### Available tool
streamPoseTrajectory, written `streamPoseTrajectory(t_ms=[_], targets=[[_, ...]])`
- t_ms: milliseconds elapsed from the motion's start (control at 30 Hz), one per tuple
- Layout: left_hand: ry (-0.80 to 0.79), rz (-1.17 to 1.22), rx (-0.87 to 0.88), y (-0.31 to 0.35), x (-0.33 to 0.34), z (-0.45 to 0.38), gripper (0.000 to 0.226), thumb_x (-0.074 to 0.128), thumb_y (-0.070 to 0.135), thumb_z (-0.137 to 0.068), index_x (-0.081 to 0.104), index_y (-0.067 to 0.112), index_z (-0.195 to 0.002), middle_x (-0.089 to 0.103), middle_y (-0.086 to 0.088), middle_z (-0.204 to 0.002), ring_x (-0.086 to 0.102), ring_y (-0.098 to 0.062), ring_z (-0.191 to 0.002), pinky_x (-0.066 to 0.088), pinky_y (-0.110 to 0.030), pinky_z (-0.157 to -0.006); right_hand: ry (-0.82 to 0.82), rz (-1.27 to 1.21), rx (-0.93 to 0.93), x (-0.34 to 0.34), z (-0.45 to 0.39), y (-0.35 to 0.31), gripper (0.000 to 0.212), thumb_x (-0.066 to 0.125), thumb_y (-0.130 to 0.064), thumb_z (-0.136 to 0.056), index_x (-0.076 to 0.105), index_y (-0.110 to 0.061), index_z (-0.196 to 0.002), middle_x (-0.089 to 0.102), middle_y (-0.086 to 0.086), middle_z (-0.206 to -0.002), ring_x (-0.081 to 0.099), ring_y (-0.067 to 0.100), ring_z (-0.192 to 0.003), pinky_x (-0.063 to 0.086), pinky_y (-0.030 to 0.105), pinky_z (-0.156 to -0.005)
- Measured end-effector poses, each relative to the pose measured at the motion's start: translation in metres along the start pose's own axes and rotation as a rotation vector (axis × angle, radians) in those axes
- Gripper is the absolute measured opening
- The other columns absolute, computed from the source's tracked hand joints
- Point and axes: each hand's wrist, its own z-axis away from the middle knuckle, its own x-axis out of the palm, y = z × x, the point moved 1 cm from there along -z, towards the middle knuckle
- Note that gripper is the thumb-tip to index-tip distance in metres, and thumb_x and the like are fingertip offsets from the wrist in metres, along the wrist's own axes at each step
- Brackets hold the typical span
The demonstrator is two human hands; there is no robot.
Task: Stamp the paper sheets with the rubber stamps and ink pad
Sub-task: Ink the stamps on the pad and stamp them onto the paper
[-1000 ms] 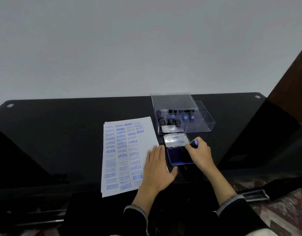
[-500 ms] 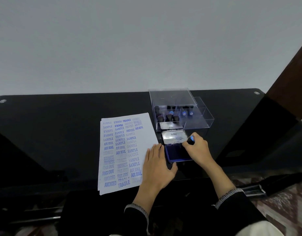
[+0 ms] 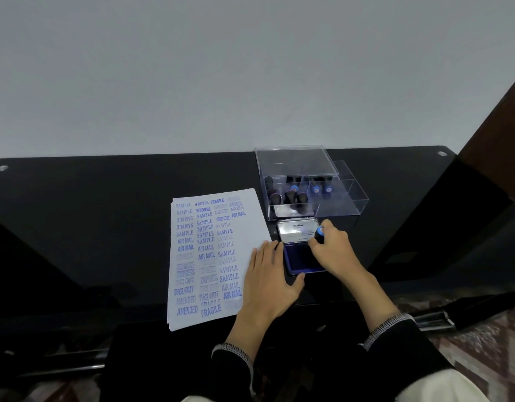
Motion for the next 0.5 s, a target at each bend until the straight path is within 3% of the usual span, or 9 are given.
streamPoseTrajectory(t_ms=[300,400,500], targets=[[-0.025,-0.004,-0.022,0.000,0.001,0.001,0.079,0.032,0.066,-0.082,0.035,0.018,-0.145,0.036,0.002,-0.148,0.027,-0.017,-0.142,0.002,-0.025,-0.117,-0.041,0.020,-0.029,0.004,-0.002,-0.001,0.016,0.049,-0.010,-0.092,0.035,-0.013,-0.084,0.051,0.008,-0.075,0.043,0.017,-0.055,0.036,0.030,-0.049],[-0.051,0.168,-0.118,0.000,-0.009,-0.003,0.073,0.036,0.061,-0.087,0.034,0.019,-0.147,0.031,0.006,-0.151,0.029,-0.010,-0.139,0.021,-0.027,-0.116,-0.033,0.024,-0.048,0.004,-0.001,-0.002,0.015,0.050,-0.009,-0.092,0.036,-0.012,-0.086,0.050,0.007,-0.073,0.042,0.016,-0.053,0.035,0.028,-0.048],[0.026,0.319,-0.207,-0.013,-0.028,-0.011,0.049,0.047,0.035,-0.099,0.038,0.023,-0.145,0.032,0.011,-0.150,0.034,-0.007,-0.136,0.034,-0.031,-0.111,-0.041,0.032,-0.052,0.004,-0.001,-0.001,0.014,0.049,-0.009,-0.092,0.036,-0.011,-0.088,0.049,0.006,-0.072,0.042,0.016,-0.053,0.034,0.028,-0.048]])
